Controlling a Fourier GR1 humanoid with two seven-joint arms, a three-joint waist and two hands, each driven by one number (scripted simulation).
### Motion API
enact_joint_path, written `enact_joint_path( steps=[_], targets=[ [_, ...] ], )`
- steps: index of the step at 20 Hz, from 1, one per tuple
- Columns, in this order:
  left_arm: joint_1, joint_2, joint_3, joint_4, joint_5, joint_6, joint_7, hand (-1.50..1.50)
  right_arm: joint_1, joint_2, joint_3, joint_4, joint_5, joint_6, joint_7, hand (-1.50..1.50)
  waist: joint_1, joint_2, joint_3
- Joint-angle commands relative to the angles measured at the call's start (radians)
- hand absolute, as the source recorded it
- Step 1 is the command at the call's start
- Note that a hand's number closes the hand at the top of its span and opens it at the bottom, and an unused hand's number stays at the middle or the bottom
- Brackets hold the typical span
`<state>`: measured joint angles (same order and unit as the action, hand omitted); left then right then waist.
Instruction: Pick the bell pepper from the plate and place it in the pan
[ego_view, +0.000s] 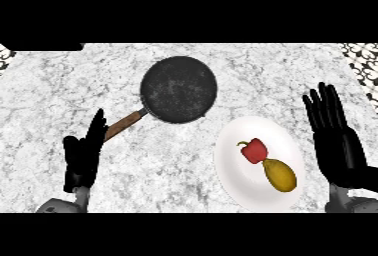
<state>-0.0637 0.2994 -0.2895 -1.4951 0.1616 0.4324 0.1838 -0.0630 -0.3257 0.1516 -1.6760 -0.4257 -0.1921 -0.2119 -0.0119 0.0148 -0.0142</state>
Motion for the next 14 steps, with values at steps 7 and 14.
enact_joint_path(
  steps=[7, 14],
  targets=[
    [0.003, 0.12, -0.024, 0.005, -0.089, -0.095, -0.051, 0.0, -0.218, -0.303, 0.113, 0.19, 0.301, 0.118, 0.144, -1.5, 0.045, -0.01, -0.007],
    [0.095, 0.15, 0.003, -0.025, -0.09, -0.12, -0.105, 0.0, -0.029, -0.289, -0.006, 0.254, 0.148, 0.072, 0.334, -1.5, 0.007, -0.017, 0.013]
  ],
)
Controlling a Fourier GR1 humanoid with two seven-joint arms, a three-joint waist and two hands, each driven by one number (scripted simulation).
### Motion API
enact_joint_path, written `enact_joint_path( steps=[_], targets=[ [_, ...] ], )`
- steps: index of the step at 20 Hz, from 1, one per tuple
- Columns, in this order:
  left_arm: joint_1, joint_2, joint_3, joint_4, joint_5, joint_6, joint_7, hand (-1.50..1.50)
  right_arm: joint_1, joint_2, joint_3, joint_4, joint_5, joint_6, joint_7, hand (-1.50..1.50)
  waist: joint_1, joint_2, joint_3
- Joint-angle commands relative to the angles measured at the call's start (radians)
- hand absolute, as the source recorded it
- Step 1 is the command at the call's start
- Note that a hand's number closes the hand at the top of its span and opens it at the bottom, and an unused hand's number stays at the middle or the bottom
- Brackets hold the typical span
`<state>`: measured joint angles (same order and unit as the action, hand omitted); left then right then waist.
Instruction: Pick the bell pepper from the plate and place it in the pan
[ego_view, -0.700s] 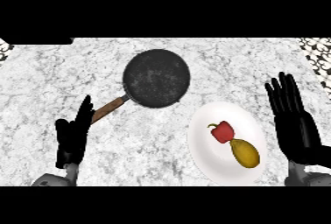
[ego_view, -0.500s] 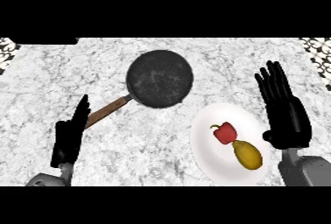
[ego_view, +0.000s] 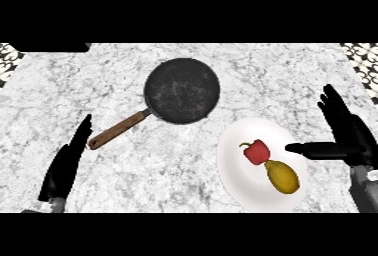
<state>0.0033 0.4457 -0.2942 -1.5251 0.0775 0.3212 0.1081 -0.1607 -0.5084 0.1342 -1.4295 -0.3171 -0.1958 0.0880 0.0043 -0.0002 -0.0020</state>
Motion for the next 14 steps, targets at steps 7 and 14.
enact_joint_path(
  steps=[7, 14],
  targets=[
    [0.041, 0.037, 0.027, -0.051, 0.008, -0.051, -0.002, 0.0, -0.101, -0.311, 0.063, 0.037, 0.141, 0.313, 0.089, -1.5, 0.013, 0.001, 0.002],
    [0.032, 0.02, 0.057, -0.032, 0.014, -0.076, -0.012, 0.0, -0.242, -0.252, 0.17, -0.051, 0.124, 0.497, 0.252, -1.5, 0.006, 0.001, 0.001]
  ],
)
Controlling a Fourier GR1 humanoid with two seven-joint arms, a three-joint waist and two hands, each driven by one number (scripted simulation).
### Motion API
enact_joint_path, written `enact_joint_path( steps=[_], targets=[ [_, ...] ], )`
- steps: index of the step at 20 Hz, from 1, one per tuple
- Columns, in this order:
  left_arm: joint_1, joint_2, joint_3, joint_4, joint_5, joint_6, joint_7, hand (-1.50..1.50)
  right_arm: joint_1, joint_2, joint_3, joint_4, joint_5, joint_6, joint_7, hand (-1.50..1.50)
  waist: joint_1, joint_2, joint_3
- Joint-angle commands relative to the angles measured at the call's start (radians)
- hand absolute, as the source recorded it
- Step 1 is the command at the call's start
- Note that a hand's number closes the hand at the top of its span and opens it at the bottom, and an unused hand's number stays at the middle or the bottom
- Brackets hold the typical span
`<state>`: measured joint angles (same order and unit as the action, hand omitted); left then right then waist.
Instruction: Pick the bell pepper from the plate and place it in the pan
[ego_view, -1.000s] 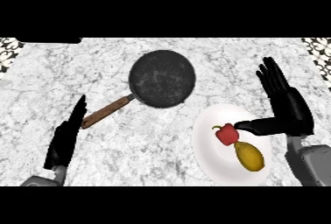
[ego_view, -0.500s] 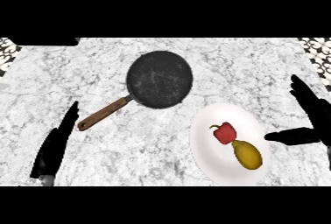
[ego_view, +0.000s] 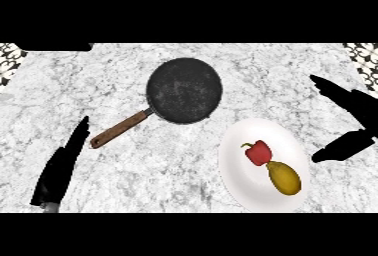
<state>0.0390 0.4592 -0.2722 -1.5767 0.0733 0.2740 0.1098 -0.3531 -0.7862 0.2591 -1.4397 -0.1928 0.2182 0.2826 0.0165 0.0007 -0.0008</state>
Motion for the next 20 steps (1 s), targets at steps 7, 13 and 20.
enact_joint_path(
  steps=[7, 13, 20],
  targets=[
    [0.013, 0.011, 0.063, -0.018, 0.005, -0.061, 0.023, 0.0, -0.241, 0.126, 0.08, 0.015, 0.037, 0.183, 0.302, -1.5, -0.005, -0.001, 0.0],
    [0.014, -0.03, 0.067, 0.021, -0.038, -0.055, -0.021, 0.0, -0.258, 0.187, 0.112, 0.039, 0.046, 0.289, 0.407, -1.5, -0.01, 0.0, 0.0],
    [0.055, -0.049, 0.047, -0.008, -0.074, -0.057, -0.01, 0.0, -0.329, 0.218, 0.164, 0.071, 0.078, 0.432, 0.543, -1.5, -0.007, -0.002, 0.0]
  ],
)
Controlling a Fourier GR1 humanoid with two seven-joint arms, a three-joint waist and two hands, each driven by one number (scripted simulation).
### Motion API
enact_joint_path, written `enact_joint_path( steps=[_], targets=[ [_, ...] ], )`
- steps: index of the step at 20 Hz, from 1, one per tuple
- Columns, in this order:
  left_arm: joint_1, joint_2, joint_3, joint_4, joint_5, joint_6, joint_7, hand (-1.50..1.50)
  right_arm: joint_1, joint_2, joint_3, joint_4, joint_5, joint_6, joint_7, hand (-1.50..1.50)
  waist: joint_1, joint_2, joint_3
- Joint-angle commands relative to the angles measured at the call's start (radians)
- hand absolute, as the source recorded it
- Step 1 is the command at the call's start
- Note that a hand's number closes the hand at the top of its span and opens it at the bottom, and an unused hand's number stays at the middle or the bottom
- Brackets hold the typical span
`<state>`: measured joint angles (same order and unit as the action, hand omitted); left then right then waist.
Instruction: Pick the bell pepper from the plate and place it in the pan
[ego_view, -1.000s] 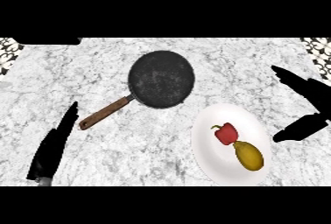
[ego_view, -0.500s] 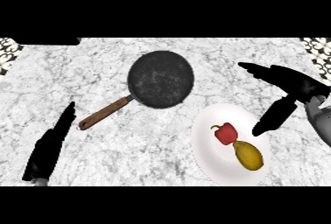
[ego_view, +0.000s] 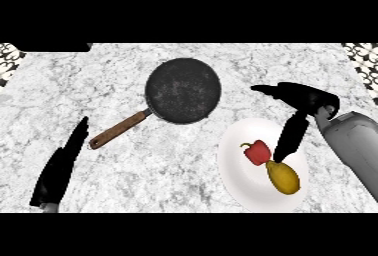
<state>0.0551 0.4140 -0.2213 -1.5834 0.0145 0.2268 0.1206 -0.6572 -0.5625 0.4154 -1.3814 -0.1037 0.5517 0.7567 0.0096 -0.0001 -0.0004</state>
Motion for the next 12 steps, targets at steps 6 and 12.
enact_joint_path(
  steps=[6, 12],
  targets=[
    [0.0, -0.028, 0.023, -0.004, -0.035, -0.02, 0.012, 0.0, 0.01, 0.125, 0.059, -0.047, 0.048, 0.076, 0.196, -1.5, -0.006, -0.002, 0.0],
    [-0.042, -0.049, 0.073, 0.088, -0.034, -0.065, -0.025, 0.0, -0.041, 0.198, 0.018, 0.051, 0.098, 0.103, 0.205, -1.5, -0.004, 0.0, 0.0]
  ],
)
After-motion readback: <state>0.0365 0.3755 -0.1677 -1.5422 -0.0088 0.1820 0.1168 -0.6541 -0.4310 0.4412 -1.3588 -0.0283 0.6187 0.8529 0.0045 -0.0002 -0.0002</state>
